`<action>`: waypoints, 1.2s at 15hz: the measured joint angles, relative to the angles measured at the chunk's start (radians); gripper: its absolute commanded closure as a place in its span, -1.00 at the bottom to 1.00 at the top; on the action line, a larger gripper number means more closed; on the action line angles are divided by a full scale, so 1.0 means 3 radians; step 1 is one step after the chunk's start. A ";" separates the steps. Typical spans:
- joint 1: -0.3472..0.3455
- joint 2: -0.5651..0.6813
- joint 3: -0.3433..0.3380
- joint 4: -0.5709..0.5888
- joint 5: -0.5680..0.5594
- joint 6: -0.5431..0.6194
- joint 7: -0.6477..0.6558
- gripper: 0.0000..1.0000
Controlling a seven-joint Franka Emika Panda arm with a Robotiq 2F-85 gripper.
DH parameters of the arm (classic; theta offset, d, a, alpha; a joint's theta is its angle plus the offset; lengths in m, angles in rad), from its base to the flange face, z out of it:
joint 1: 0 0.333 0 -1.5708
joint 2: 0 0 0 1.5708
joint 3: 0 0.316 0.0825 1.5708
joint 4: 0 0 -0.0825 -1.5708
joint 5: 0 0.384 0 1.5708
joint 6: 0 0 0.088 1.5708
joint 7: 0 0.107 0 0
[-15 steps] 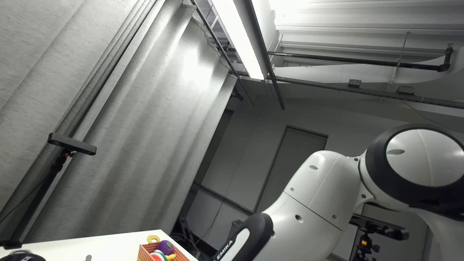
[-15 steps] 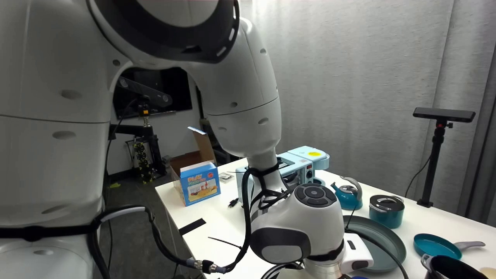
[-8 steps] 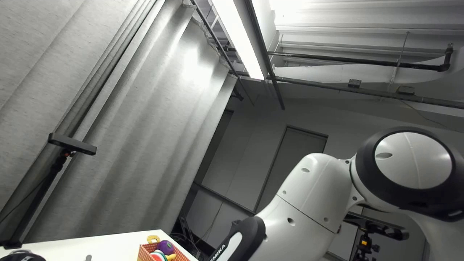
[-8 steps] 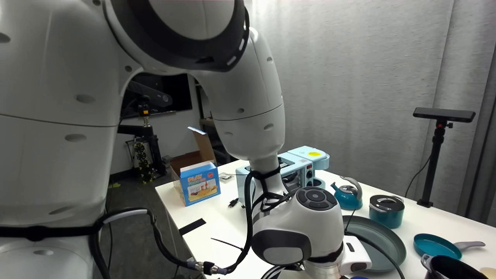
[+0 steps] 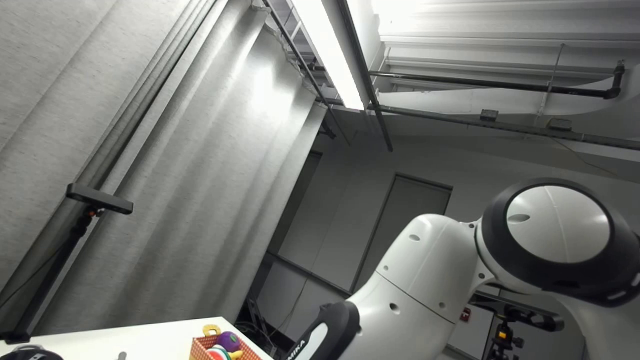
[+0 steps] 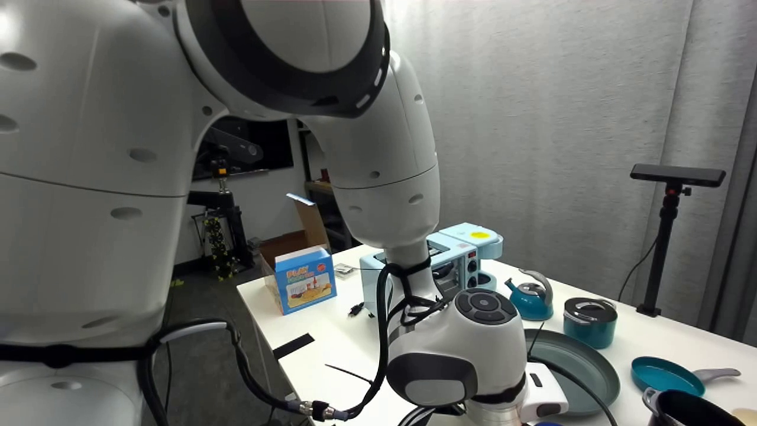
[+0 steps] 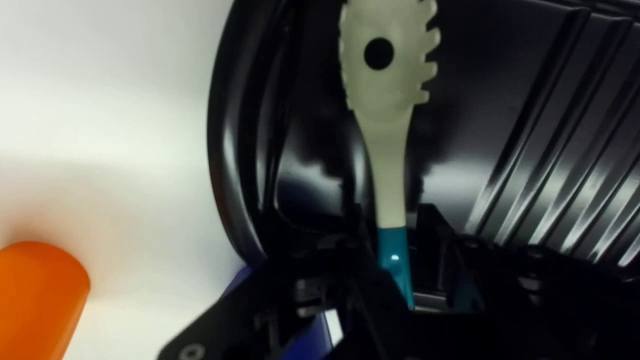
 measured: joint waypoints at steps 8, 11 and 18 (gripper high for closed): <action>0.0051 -0.0027 -0.0017 0.0011 0.0000 0.0000 0.0000 0.92; 0.0123 -0.0062 -0.0042 0.0004 -0.0005 0.0000 0.0000 0.92; 0.0572 -0.0234 -0.0371 -0.0024 -0.0099 0.0000 0.0000 0.92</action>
